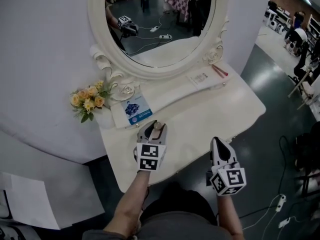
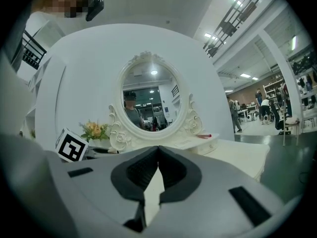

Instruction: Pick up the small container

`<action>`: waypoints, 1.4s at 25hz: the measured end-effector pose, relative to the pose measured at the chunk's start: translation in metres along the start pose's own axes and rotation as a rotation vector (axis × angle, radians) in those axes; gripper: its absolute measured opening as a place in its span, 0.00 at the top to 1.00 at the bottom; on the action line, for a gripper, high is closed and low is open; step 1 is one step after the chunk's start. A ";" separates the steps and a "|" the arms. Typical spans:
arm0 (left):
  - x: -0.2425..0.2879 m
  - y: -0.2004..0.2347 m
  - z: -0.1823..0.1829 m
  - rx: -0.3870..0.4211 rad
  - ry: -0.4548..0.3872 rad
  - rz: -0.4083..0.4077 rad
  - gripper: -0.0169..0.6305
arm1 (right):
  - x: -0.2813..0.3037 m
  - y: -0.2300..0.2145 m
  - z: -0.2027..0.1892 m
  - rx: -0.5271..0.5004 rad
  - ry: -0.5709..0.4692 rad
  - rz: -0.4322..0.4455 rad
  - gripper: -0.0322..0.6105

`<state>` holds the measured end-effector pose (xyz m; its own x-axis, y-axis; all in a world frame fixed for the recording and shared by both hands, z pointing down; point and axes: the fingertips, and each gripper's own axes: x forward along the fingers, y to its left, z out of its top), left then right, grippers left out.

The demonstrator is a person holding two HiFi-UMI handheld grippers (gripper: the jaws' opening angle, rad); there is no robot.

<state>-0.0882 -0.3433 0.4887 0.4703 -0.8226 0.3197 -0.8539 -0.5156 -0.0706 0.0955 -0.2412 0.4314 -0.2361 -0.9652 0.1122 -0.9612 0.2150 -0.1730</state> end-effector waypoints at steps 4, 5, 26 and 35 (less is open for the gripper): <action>-0.012 -0.005 0.025 0.018 -0.037 -0.016 0.76 | -0.002 -0.006 0.003 -0.011 -0.006 -0.007 0.95; -0.015 -0.006 0.030 0.019 -0.046 -0.018 0.76 | -0.004 -0.008 0.002 -0.009 -0.005 -0.010 0.95; -0.060 -0.045 0.097 0.026 -0.152 -0.035 0.76 | -0.017 -0.019 0.027 -0.069 -0.056 0.040 0.95; -0.065 -0.051 0.102 0.043 -0.156 -0.022 0.76 | -0.017 -0.022 0.034 -0.087 -0.063 0.053 0.95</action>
<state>-0.0527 -0.2878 0.3749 0.5205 -0.8364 0.1717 -0.8342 -0.5410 -0.1065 0.1257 -0.2348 0.4002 -0.2801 -0.9590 0.0429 -0.9570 0.2754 -0.0916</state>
